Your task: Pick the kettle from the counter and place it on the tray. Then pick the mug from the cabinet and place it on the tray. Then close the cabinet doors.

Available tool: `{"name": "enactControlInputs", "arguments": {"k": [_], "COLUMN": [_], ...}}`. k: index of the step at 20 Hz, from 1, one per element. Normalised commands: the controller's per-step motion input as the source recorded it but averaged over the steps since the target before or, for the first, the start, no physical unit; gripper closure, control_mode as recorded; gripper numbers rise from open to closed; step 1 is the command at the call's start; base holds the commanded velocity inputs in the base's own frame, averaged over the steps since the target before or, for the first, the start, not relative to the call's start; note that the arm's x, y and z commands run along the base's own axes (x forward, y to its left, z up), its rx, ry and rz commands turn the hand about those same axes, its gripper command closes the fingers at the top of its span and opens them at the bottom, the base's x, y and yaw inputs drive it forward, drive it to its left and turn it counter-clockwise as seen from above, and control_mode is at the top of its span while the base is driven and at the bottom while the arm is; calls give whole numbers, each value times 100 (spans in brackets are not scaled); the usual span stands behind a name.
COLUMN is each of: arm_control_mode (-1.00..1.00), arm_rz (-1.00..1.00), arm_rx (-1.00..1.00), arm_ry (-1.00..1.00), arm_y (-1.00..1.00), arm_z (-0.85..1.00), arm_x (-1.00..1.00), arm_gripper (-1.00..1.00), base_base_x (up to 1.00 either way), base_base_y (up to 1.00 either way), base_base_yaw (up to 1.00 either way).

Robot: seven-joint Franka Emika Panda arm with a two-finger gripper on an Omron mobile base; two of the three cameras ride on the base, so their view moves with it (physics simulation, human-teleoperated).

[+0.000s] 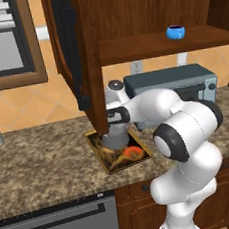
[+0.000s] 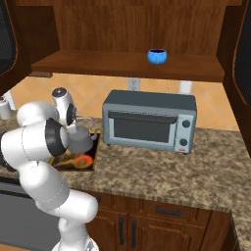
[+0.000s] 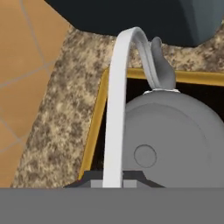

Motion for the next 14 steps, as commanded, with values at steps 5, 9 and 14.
{"name": "enactControlInputs", "arguments": {"k": [5, 9, 14], "arm_control_mode": [-100, -100, -100], "arm_rz": [0, 0, 0], "arm_rx": [0, 2, 1], "arm_ry": [-9, -8, -1], "arm_y": [15, 16, 2], "arm_z": [-5, -2, -6], "arm_x": [31, 35, 2], "arm_gripper": [100, 100, 100], "base_base_x": [0, 0, 0], "base_base_y": [0, 0, 0], "base_base_yaw": [0, 0, 0]}}
